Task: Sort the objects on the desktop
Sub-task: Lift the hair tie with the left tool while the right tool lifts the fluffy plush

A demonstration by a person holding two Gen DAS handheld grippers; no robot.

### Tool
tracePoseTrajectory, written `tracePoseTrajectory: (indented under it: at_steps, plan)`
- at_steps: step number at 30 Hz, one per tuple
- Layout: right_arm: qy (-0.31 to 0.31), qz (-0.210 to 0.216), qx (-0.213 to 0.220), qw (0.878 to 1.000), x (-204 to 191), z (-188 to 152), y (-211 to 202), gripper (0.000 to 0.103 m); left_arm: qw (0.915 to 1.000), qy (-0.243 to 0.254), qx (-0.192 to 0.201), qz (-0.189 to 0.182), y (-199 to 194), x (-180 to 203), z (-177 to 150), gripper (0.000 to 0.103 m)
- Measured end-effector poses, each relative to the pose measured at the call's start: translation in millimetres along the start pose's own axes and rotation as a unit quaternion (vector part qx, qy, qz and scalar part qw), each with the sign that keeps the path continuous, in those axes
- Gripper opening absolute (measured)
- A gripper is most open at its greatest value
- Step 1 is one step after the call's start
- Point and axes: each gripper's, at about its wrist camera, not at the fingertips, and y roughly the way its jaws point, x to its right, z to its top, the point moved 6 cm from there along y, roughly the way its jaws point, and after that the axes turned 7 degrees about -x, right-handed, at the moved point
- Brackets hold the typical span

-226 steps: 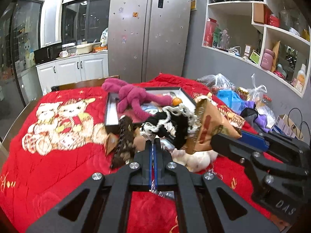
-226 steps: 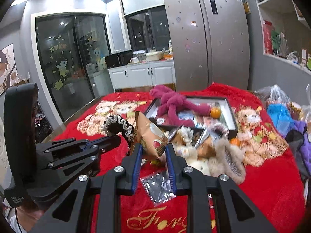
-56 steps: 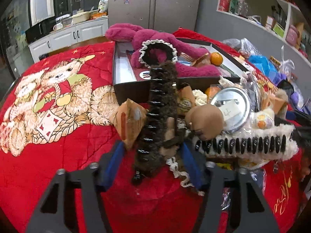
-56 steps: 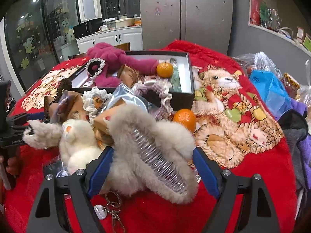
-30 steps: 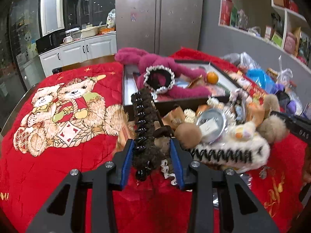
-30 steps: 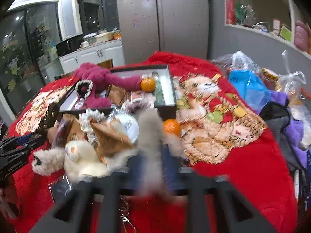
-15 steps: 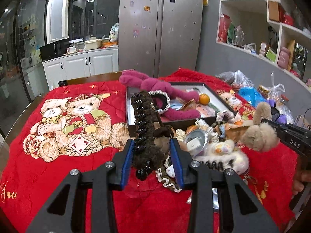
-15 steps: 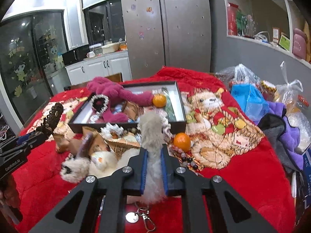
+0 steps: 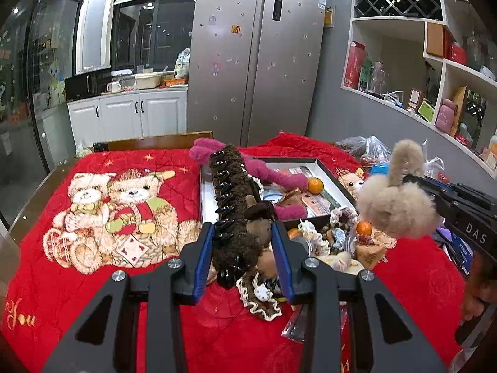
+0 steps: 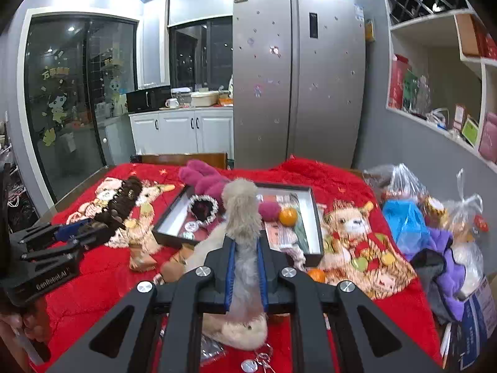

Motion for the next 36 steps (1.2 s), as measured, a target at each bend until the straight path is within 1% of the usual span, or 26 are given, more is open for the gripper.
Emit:
tracePoseTrajectory:
  at_steps: [6, 15, 19, 21, 22, 25, 27, 29, 31, 35, 36]
  plan:
    - [-0.008, 0.014, -0.001, 1.0, -12, 16, 3, 0.013, 1.0, 0.007, 0.005, 0.002, -1, 9, 14, 0.038]
    - [-0.014, 0.026, -0.006, 1.0, -14, 26, 10, 0.013, 0.9999, 0.012, -0.002, 0.004, 11, 18, 23, 0.038]
    - [-0.013, 0.027, -0.01, 0.999, -11, 29, 18, 0.013, 0.9998, 0.014, -0.004, 0.017, 21, 21, 29, 0.038]
    - [-0.012, 0.028, -0.013, 0.999, -9, 31, 22, 0.013, 0.9992, 0.014, -0.003, 0.037, 29, 21, 34, 0.038]
    - [-0.012, 0.028, -0.015, 0.999, -8, 33, 25, 0.013, 0.999, 0.015, -0.005, 0.042, 34, 21, 37, 0.038]
    - [-0.013, 0.025, -0.022, 0.999, -3, 41, 37, 0.013, 0.999, 0.016, -0.018, 0.038, 54, 24, 47, 0.038]
    - [-0.012, 0.023, -0.025, 0.999, 1, 47, 46, 0.013, 0.9985, 0.023, -0.018, 0.045, 68, 27, 57, 0.038]
    - [-0.01, 0.024, -0.029, 0.999, 5, 54, 57, 0.013, 0.9985, 0.026, -0.018, 0.045, 81, 29, 65, 0.038]
    - [-0.006, 0.02, -0.032, 0.999, 10, 61, 69, 0.013, 0.9983, 0.028, -0.025, 0.045, 102, 28, 76, 0.038]
    - [0.006, 0.014, -0.046, 0.999, 22, 71, 100, 0.013, 0.9977, 0.019, -0.036, 0.054, 139, 19, 90, 0.038]
    - [0.008, 0.013, -0.051, 0.999, 24, 72, 110, 0.013, 0.998, 0.011, -0.039, 0.05, 148, 16, 94, 0.038]
